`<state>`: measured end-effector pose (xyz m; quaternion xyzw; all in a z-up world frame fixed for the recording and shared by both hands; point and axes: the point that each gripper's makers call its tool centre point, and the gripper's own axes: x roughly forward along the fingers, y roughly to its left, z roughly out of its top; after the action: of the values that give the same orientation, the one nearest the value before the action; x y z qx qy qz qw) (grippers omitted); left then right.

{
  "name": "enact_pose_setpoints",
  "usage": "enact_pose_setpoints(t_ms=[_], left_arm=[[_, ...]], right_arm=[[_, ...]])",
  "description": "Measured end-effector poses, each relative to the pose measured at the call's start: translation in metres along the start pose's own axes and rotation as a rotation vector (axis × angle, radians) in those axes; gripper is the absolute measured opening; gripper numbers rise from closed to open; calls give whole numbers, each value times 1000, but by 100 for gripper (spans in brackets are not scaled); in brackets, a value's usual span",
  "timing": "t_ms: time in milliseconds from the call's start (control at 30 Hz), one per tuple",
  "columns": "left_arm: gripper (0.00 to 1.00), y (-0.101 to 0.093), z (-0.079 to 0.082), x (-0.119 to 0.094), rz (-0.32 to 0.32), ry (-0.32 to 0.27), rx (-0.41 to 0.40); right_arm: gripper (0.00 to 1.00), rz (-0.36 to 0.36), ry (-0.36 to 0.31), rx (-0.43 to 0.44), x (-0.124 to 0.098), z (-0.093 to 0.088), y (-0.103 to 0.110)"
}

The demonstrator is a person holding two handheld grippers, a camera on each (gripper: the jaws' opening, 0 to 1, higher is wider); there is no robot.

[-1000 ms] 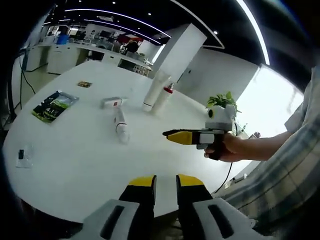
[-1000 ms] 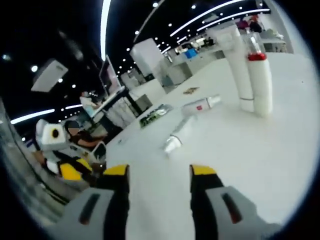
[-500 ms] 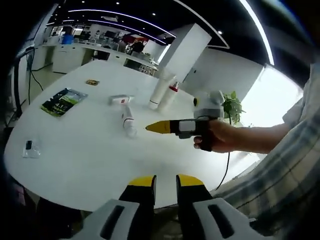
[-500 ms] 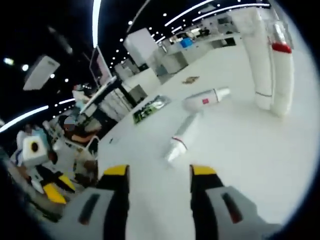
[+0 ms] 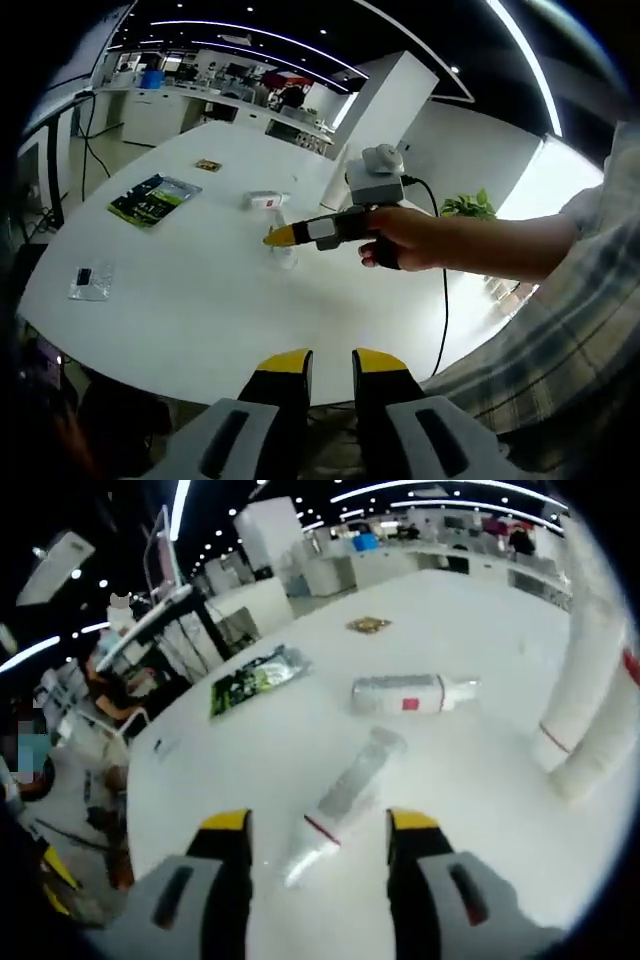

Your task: Arrange the skincare products in the storage area until every visible bottle or jar stands upright without overlapping.

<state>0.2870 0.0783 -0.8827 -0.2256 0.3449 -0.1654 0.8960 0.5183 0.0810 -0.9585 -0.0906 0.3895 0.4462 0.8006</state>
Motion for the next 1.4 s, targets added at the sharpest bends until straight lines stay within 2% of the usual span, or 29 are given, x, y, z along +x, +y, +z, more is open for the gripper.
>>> enact_pose_setpoints(t_ms=[133,467,633,700,800,867,967,1133,1233,1333,1400], left_arm=[[17,3,2,-1,10,-10,-11],[17,3,5,10,-14,6,-8],[17,3,7,11,-22,16,-2],[17,3,7,11,-25,16,-3],[17,4,7,12,-25,22,-1],[17,4,7,11,-23,22,-3],[17,5,8,9,-22,19,-9],[17,7,7,5,-11,13,-16],[17,9,6,2,-1,6,-29],[17,10,6,1,4,-3,-41],[17,10,6,1,4,-3,-43]], right_arm=[[45,1,43,-27,4,-3,-2],[41,-12,69,-48,-8,-12,-17],[35,-19,66,-56,-14,-12,-24],[35,-6,69,-93,-12,-11,-22],[35,36,81,-206,-6,-8,-11],[35,43,91,-221,-2,-8,-6],[33,52,117,-319,3,-10,-1],[22,65,155,-448,9,-16,3],[19,76,144,-435,11,-16,4],[18,126,136,-415,10,-16,9],[18,129,131,-380,7,-16,8]])
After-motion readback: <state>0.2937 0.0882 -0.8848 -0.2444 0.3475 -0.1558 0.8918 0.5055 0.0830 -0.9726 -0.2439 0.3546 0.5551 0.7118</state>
